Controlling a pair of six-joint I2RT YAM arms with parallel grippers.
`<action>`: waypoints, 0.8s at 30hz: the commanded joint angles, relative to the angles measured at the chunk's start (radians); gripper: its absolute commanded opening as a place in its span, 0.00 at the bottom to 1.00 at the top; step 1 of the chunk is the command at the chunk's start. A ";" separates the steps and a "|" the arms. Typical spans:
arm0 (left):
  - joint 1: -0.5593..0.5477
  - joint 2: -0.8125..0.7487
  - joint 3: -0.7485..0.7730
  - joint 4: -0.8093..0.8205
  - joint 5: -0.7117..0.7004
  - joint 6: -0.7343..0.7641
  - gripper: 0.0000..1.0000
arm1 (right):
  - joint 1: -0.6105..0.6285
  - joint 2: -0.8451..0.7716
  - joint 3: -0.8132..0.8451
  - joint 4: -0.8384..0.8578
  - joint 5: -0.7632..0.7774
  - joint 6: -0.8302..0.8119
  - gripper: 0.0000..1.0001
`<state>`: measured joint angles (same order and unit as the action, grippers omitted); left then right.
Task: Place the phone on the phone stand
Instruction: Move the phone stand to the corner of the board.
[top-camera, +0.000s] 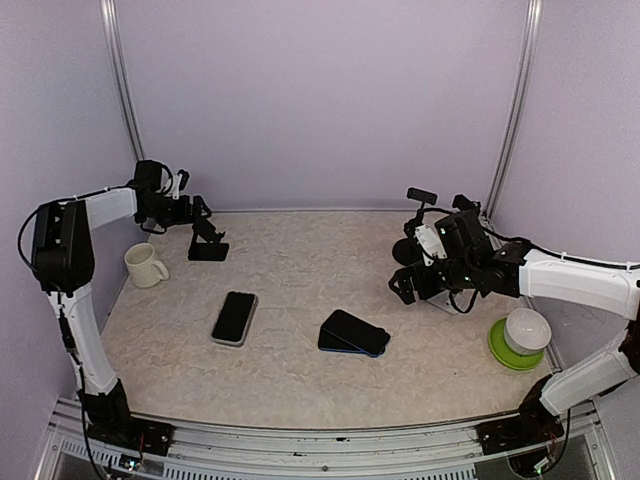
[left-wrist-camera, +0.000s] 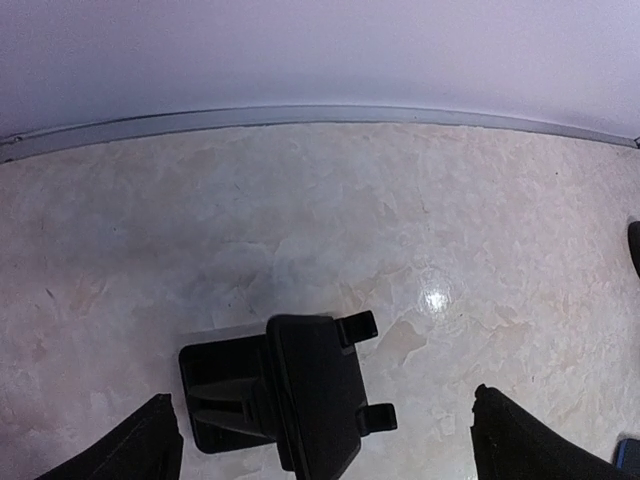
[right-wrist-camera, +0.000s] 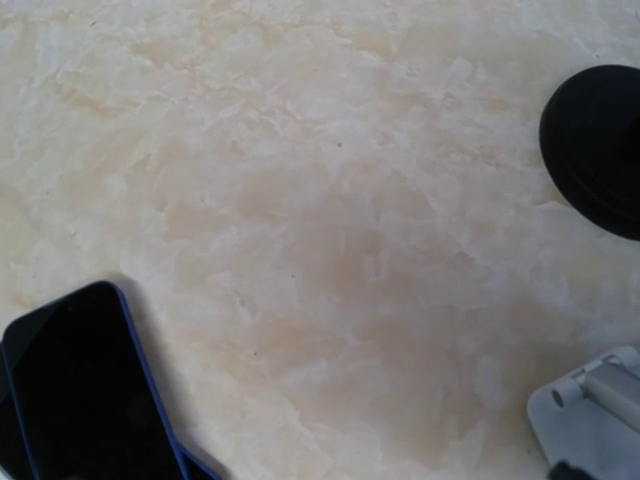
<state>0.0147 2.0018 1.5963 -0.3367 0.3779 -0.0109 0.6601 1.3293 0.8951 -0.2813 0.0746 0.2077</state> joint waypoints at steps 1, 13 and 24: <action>-0.036 -0.086 -0.075 0.028 -0.102 -0.083 0.99 | -0.005 -0.001 -0.004 0.020 -0.002 0.014 1.00; -0.037 -0.031 -0.083 0.085 -0.004 -0.100 0.68 | -0.005 -0.016 -0.014 0.025 -0.047 0.042 1.00; -0.015 0.107 0.093 0.001 -0.001 -0.086 0.42 | -0.005 -0.016 -0.001 0.008 -0.043 0.041 1.00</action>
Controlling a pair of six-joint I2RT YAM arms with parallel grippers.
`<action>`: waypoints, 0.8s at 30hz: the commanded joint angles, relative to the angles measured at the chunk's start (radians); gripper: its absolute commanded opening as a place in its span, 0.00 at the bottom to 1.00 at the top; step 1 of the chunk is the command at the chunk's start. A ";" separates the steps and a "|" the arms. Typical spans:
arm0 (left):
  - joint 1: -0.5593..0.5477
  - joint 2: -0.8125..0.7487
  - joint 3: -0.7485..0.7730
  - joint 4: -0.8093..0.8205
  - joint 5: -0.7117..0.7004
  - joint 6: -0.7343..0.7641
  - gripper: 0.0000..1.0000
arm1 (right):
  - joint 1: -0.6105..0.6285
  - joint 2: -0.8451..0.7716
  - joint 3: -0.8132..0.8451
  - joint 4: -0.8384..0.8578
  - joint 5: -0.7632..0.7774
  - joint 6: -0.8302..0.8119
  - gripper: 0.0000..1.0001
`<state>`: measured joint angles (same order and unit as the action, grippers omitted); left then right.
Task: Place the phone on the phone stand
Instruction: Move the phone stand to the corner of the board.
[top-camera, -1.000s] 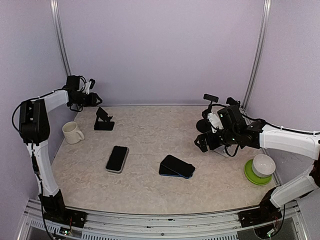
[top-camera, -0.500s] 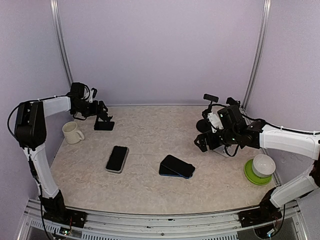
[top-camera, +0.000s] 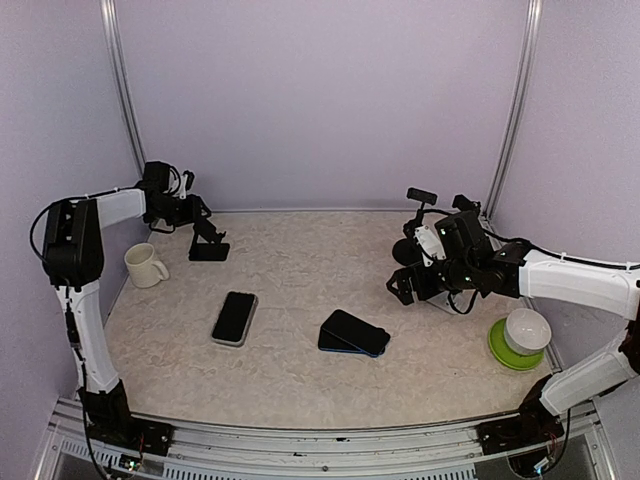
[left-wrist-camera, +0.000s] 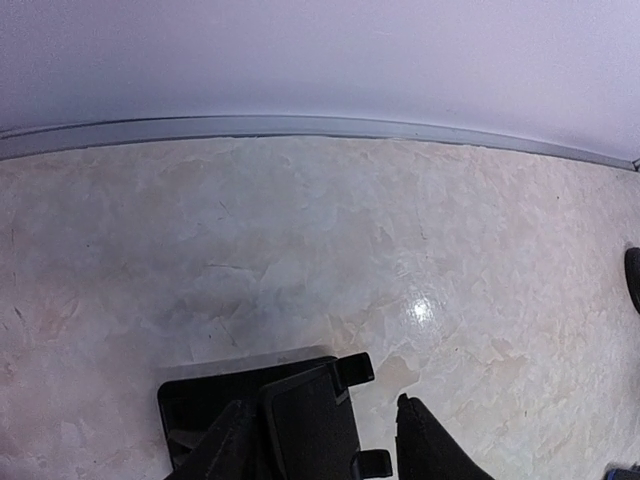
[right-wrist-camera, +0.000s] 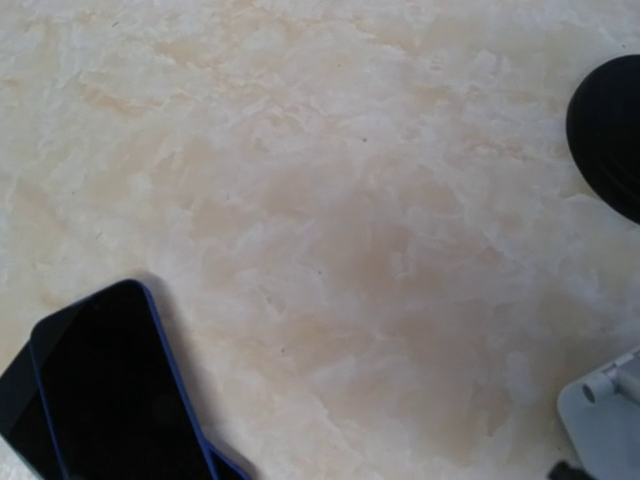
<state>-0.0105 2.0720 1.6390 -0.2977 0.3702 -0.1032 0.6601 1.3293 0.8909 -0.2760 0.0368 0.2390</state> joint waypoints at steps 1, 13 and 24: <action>0.011 0.036 0.049 -0.033 0.007 0.004 0.39 | -0.005 -0.015 0.005 0.003 -0.006 0.008 1.00; 0.026 0.098 0.141 -0.114 0.060 0.033 0.17 | -0.005 0.002 0.014 0.001 -0.002 -0.003 1.00; 0.052 0.212 0.395 -0.311 0.087 0.145 0.00 | -0.005 0.003 0.028 -0.016 0.009 -0.023 1.00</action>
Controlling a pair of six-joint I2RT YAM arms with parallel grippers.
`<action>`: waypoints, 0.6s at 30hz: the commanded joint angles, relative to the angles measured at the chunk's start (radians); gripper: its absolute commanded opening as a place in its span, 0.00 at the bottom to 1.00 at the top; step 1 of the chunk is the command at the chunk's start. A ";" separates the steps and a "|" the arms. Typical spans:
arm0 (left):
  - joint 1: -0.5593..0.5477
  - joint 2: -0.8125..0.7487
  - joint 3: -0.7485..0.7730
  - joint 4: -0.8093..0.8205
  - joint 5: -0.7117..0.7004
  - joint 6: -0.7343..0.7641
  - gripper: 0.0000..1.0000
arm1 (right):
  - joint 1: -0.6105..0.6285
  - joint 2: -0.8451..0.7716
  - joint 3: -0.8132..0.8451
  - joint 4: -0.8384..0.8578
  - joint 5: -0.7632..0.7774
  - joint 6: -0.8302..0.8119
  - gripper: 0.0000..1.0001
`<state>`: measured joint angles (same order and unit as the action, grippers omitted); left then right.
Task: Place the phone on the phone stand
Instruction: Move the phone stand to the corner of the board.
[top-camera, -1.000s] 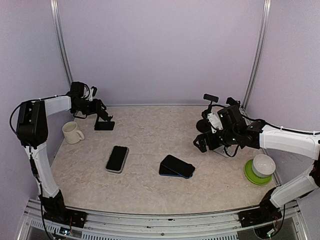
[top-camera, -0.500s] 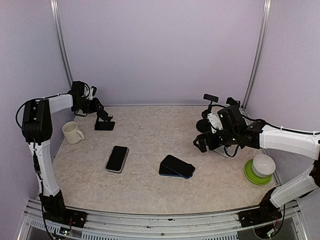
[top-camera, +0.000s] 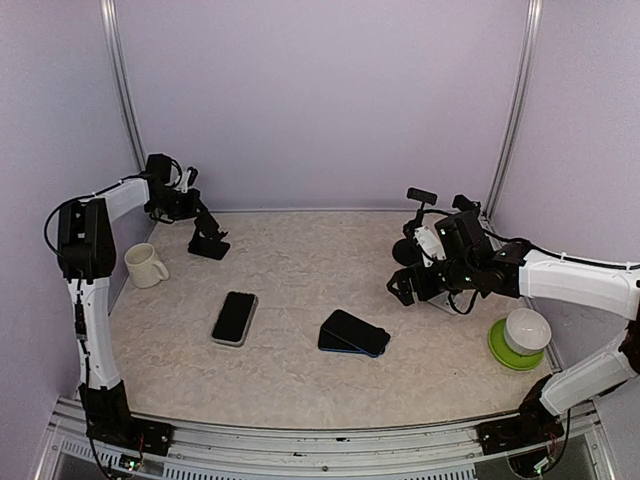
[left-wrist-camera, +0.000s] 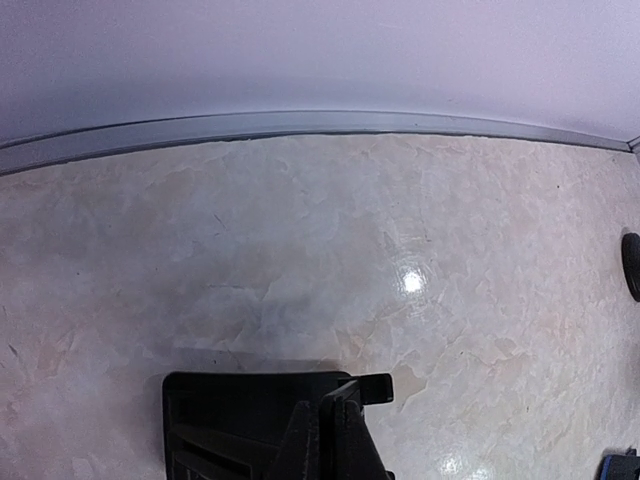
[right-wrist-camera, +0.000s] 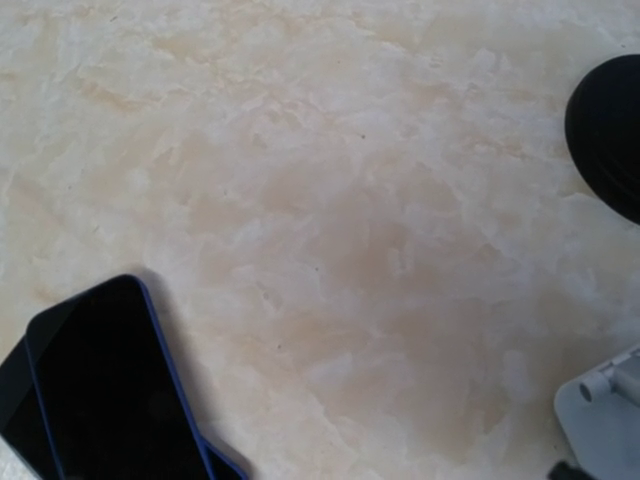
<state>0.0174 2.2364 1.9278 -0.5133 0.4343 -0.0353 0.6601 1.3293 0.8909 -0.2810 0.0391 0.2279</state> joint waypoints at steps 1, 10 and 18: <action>0.031 0.067 0.141 -0.117 0.040 0.088 0.00 | -0.005 0.004 0.030 -0.015 0.005 -0.014 1.00; 0.047 0.168 0.243 -0.178 0.146 0.157 0.00 | -0.005 -0.008 0.065 -0.077 0.022 -0.036 1.00; 0.062 0.169 0.242 -0.164 0.122 0.136 0.52 | -0.011 -0.008 0.059 -0.112 0.116 -0.006 1.00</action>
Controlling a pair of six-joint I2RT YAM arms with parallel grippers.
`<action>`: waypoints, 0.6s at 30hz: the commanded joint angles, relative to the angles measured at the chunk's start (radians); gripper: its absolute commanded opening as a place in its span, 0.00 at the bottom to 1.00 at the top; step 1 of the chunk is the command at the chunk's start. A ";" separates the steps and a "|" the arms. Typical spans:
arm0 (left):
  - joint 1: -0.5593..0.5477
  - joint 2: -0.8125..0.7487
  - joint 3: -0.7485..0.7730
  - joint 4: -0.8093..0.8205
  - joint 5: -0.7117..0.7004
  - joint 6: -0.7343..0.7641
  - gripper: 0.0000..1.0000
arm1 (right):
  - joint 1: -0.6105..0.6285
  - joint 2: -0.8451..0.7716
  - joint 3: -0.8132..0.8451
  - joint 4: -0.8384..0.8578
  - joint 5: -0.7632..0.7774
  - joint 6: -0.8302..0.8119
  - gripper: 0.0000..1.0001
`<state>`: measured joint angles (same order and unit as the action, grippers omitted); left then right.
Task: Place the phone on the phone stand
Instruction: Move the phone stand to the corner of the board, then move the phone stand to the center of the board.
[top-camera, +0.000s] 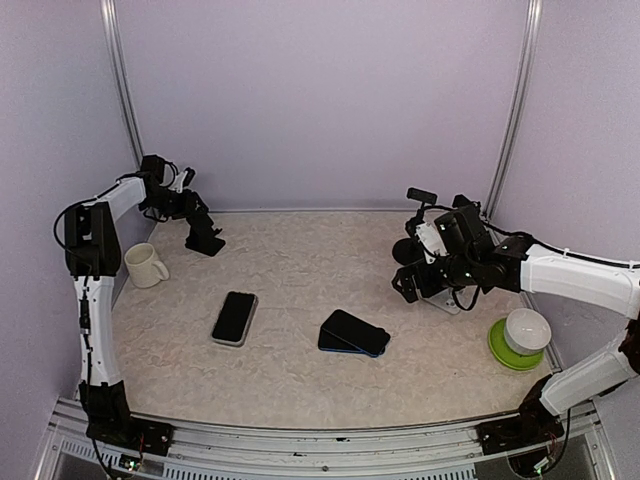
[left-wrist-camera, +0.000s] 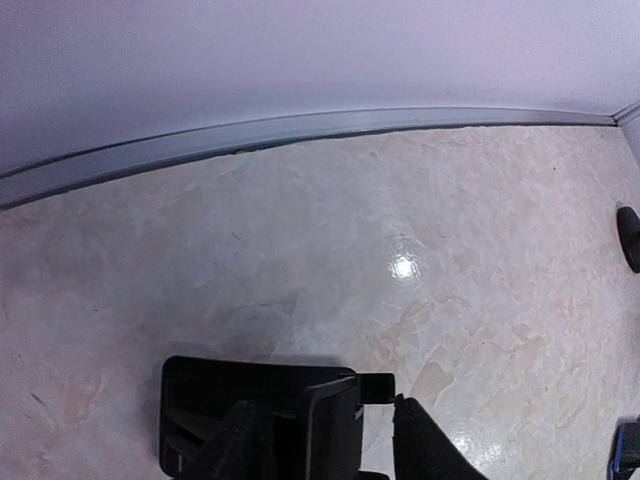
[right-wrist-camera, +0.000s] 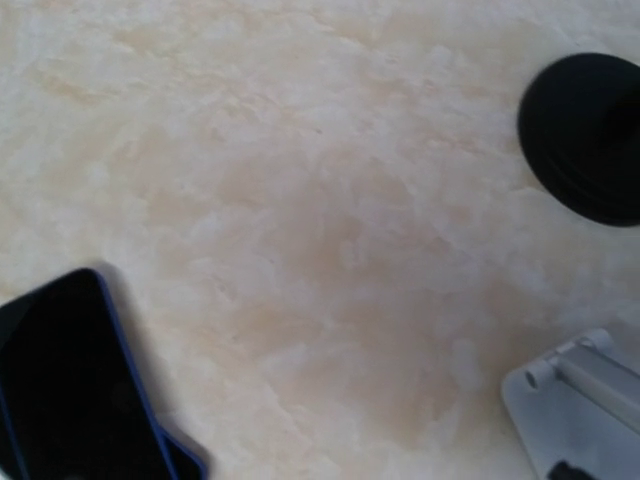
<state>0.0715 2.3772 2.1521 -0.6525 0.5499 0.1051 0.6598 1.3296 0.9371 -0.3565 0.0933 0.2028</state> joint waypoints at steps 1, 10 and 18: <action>0.012 0.022 0.018 -0.021 0.006 -0.010 0.57 | -0.014 -0.007 0.008 -0.040 0.068 0.028 1.00; 0.020 -0.113 -0.020 0.048 -0.028 -0.094 0.99 | -0.138 -0.032 -0.027 -0.037 0.090 0.105 1.00; -0.071 -0.273 -0.105 0.064 -0.116 -0.107 0.99 | -0.266 0.025 -0.009 -0.001 0.023 0.115 1.00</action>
<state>0.0658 2.2219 2.0995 -0.6281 0.4782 0.0090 0.4465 1.3293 0.9199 -0.3771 0.1463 0.3058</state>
